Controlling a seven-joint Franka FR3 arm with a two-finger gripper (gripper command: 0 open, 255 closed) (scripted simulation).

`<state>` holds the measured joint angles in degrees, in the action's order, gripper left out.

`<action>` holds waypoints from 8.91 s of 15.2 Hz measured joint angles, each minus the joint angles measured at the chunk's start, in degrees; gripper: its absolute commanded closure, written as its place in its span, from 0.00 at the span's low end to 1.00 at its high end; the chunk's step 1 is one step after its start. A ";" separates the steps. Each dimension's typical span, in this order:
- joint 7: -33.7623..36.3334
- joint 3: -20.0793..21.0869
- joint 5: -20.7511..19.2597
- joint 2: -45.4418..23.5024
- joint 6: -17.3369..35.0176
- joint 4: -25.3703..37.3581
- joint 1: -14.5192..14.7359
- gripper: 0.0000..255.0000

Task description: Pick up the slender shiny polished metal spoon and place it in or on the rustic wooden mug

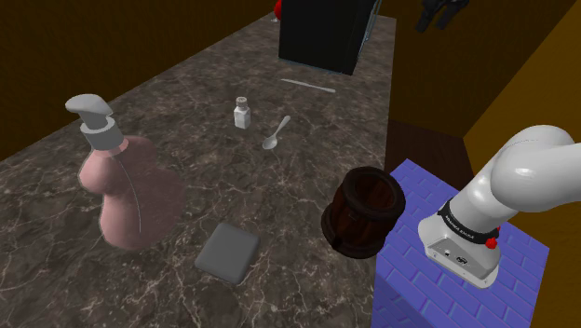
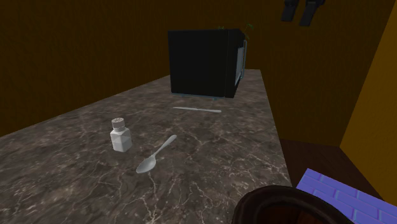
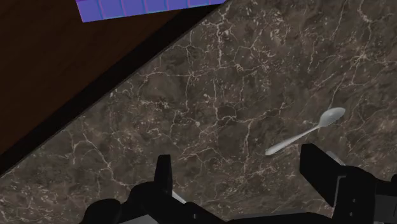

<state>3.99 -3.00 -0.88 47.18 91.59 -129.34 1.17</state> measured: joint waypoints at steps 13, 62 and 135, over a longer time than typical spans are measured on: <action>23.51 10.57 9.03 -10.60 14.64 -6.74 -2.12 0.00; 67.91 23.93 10.66 -56.04 46.58 6.00 -3.45 1.00; 87.43 32.35 32.30 7.25 9.38 -13.52 13.36 1.00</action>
<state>91.42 29.35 31.42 54.43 100.98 -142.85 14.53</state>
